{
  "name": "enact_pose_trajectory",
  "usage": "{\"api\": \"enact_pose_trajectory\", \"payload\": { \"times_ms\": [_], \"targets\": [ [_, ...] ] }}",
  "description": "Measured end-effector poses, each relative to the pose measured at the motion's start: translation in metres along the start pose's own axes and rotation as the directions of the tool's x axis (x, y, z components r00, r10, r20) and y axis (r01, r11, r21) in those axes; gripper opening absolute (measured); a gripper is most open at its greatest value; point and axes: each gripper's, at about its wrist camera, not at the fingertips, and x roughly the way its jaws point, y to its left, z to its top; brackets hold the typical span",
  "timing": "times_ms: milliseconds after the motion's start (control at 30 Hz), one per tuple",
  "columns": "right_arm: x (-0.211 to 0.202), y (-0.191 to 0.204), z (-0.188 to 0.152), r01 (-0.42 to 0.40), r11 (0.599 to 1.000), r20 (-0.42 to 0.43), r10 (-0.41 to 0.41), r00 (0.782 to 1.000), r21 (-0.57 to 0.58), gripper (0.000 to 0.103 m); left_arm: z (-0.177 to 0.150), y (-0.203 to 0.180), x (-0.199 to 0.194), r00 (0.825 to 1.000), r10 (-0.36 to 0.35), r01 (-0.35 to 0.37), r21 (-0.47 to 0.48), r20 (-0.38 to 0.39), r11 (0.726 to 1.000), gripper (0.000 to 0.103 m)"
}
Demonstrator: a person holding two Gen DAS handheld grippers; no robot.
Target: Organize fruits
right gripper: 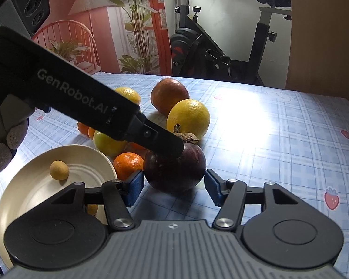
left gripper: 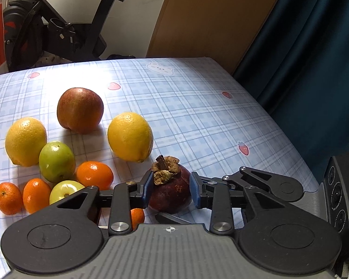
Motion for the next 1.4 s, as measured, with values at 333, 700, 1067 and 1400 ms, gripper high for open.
{"api": "enact_pose_trajectory", "payload": {
  "times_ms": [333, 700, 1067, 1400],
  "targets": [
    [0.003, -0.009, -0.001, -0.015, 1.000, 0.002, 0.015, 1.000, 0.017, 0.074, 0.002, -0.001, 0.003, 1.000, -0.006, 0.006, 0.022, -0.012, 1.000, 0.036],
    [0.005, -0.005, -0.002, -0.044, 0.999, 0.003, 0.044, 0.999, -0.012, 0.065, 0.002, -0.006, 0.000, 0.999, -0.033, 0.035, 0.056, -0.026, 0.998, 0.037],
    [-0.038, 0.027, -0.002, -0.043, 0.998, 0.023, 0.044, 0.999, -0.046, 0.065, -0.014, -0.012, -0.049, 0.992, -0.122, 0.123, 0.073, -0.011, 0.990, 0.037],
    [-0.046, 0.073, -0.024, -0.049, 0.995, -0.058, 0.044, 0.997, -0.091, 0.065, -0.060, 0.000, -0.073, 0.983, -0.175, 0.178, 0.066, -0.048, 0.982, 0.037]
  ]
}}
